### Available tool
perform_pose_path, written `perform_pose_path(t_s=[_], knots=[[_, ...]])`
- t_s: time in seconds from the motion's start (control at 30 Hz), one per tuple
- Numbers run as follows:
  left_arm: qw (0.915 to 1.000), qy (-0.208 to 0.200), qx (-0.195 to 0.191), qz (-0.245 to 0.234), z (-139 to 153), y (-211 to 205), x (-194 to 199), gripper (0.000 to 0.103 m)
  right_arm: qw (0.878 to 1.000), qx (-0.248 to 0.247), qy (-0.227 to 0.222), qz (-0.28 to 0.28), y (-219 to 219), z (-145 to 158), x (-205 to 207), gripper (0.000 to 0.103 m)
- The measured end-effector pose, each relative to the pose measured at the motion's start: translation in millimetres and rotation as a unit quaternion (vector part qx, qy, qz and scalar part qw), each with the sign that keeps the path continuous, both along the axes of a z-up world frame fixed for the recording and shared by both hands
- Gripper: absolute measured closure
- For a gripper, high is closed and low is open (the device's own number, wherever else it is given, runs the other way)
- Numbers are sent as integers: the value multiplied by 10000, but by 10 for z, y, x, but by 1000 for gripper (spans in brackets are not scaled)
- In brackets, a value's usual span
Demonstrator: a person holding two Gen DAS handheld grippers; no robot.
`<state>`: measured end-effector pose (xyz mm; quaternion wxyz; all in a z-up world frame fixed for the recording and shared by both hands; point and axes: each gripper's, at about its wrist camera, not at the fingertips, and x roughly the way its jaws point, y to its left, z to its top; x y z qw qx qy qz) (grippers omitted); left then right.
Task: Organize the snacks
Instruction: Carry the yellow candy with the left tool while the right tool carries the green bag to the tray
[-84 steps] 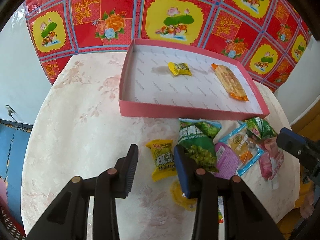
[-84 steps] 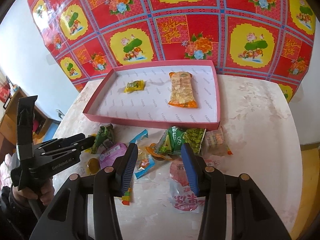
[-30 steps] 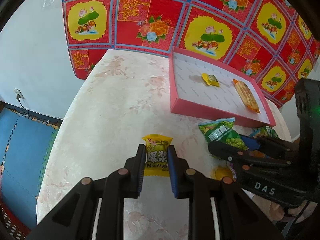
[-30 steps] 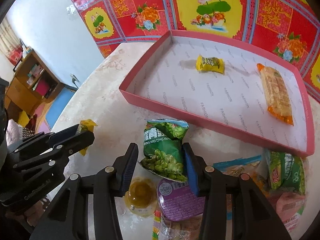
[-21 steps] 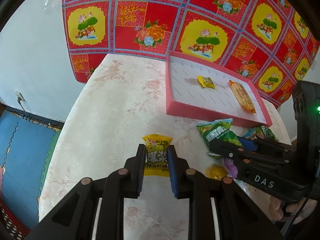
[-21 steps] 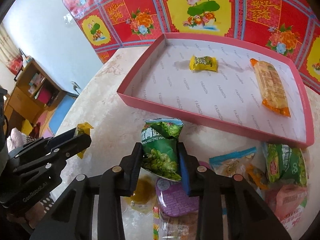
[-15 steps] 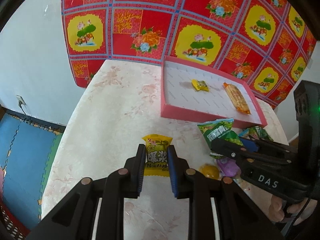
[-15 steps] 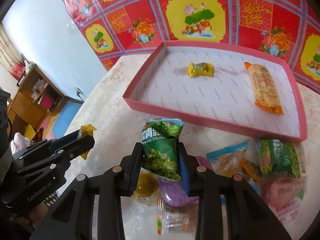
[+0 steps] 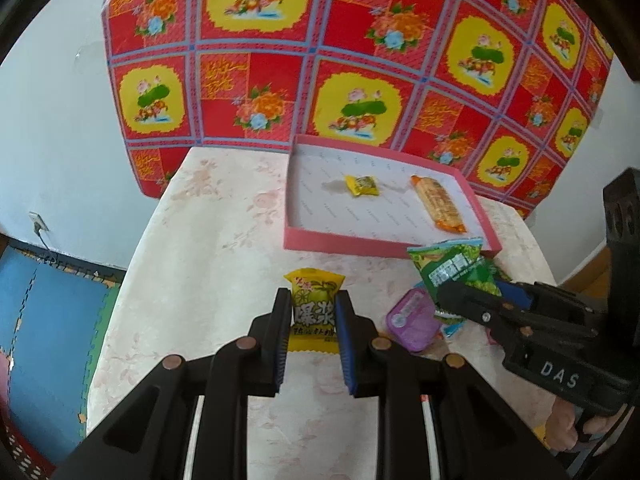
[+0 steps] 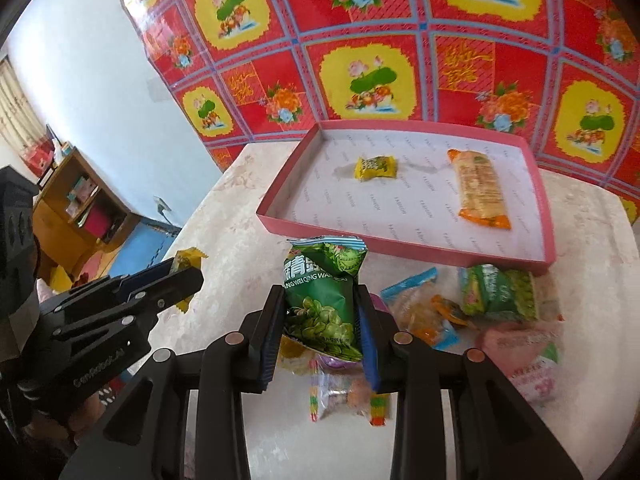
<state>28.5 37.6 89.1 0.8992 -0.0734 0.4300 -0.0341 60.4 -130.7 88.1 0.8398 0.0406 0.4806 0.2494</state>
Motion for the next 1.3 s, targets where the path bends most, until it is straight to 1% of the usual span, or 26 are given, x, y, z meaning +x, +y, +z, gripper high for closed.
perform_pose_path(t_s=[0.27, 0.37, 0.6, 0.97, 1.3], knots=[[9998, -135, 12, -177, 197, -113, 179, 81, 9996, 13, -126, -253, -221, 167, 24, 69], [9995, -194, 36, -234, 267, -147, 278, 81, 9992, 0, -196, -341, -308, 227, 93, 69], [9990, -229, 109, -379, 348, -226, 582, 80, 9988, -14, -192, -450, -412, 268, 347, 69], [9982, -171, 110, -557, 240, -427, 1130, 81, 9987, -9, -230, -464, -453, 241, 859, 69], [9983, -59, 101, -579, 22, -488, 1554, 81, 9985, 140, -66, -522, -379, 45, 1272, 69]])
